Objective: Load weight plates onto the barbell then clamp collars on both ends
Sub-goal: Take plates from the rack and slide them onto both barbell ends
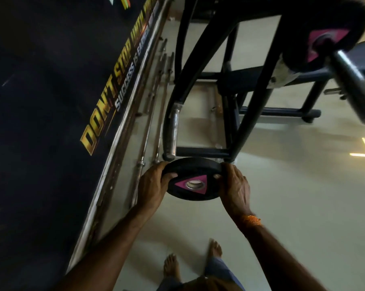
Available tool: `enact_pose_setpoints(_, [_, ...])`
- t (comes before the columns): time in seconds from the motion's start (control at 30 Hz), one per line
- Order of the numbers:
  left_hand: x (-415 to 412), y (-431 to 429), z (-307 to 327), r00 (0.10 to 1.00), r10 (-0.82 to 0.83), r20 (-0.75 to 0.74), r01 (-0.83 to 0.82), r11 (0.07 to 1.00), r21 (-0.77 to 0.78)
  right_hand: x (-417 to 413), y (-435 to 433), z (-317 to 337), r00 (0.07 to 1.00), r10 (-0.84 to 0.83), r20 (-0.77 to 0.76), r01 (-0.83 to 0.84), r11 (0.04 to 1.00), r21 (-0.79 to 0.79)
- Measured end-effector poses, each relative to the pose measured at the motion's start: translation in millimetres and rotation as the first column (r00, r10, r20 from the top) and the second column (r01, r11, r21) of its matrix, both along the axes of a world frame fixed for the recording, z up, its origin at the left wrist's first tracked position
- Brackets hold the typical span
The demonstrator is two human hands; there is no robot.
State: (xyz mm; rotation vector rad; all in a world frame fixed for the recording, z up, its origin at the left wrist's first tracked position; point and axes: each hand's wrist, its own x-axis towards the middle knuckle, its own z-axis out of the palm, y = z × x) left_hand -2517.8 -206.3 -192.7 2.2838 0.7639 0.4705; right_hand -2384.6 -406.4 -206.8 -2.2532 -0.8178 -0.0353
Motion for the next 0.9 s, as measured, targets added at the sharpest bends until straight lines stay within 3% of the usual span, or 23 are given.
enact_pose_setpoints(0.1, [21, -47, 42, 0.994, -0.073, 0.087, 0.068, 0.996, 0.058, 18, -52, 35, 0.992, -0.066, 0.108, 0.058, 0.996, 0.071])
enact_pose_setpoints(0.37, [101, -161, 121, 0.965, -0.138, 0.222, 0.097, 0.978, 0.186, 90, -169, 87, 0.993, -0.111, 0.030, 0.097, 0.947, 0.306])
enact_pose_setpoints(0.63, [171, -262, 150, 0.942, -0.138, 0.305, 0.094, 0.983, 0.154, 166, -275, 134, 0.996, -0.069, 0.059, 0.043, 0.932, 0.359])
enact_pose_setpoints(0.9, [225, -299, 190, 0.947, -0.079, 0.310, 0.020, 0.982, 0.189, 232, -296, 179, 0.989, -0.060, 0.137, 0.005, 0.928, 0.372])
